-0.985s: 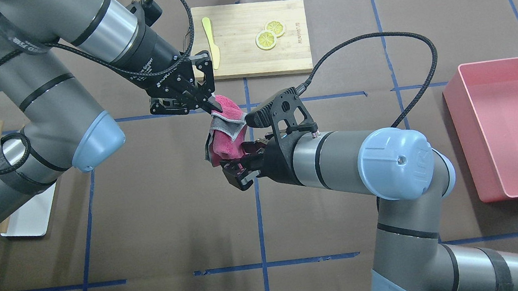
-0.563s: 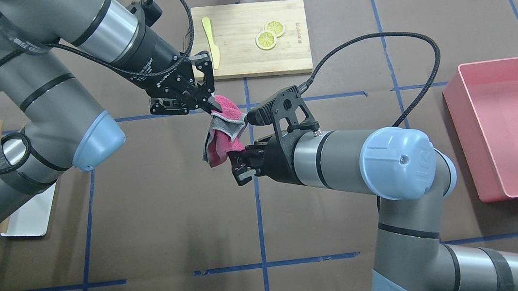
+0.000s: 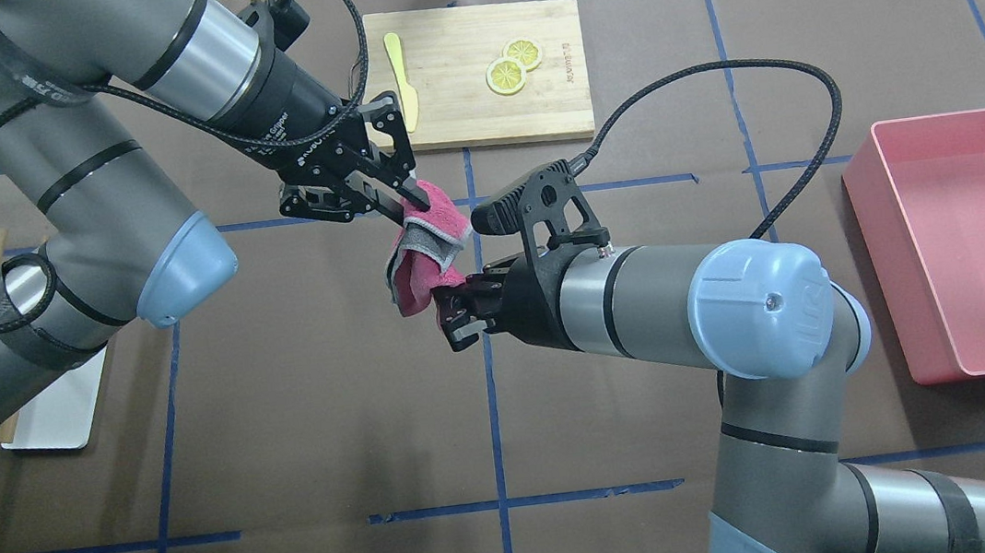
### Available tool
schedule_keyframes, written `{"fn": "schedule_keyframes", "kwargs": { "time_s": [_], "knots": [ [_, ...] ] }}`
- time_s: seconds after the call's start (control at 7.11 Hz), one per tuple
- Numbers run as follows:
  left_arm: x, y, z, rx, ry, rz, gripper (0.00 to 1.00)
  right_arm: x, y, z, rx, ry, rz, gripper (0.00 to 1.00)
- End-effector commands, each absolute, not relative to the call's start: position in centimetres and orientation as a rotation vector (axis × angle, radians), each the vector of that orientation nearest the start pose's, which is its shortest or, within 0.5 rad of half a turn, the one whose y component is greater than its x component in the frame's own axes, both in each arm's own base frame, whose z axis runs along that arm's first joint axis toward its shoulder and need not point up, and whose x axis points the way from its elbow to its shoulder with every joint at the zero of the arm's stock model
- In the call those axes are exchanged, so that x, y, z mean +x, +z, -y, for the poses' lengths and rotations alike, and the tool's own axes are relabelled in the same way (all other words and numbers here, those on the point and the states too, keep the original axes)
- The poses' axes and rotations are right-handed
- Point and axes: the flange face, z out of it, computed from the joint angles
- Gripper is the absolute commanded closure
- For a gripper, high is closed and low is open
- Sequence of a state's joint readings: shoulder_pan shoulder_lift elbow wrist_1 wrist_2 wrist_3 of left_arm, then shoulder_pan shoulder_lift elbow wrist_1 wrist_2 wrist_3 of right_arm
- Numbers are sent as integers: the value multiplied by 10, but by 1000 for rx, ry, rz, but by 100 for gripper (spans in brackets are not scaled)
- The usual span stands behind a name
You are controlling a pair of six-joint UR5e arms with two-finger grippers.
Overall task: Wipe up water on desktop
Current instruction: 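Open the left gripper and withdraw it while the right gripper holds the cloth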
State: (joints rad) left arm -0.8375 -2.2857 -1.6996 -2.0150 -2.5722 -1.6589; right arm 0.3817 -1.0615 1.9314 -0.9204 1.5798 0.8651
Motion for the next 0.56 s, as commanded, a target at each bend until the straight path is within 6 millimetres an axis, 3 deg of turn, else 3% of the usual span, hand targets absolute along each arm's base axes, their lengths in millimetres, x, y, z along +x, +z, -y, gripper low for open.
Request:
{"fn": "schedule_keyframes", "kwargs": {
  "time_s": [0.0, 0.42],
  "knots": [
    [377, 111, 492, -355, -117, -1378, 0, -472, 137, 332, 786, -265, 1315, 100],
    [377, 112, 494, -349, -127, -1376, 0, -470, 138, 335, 790, -260, 1311, 100]
  ]
}}
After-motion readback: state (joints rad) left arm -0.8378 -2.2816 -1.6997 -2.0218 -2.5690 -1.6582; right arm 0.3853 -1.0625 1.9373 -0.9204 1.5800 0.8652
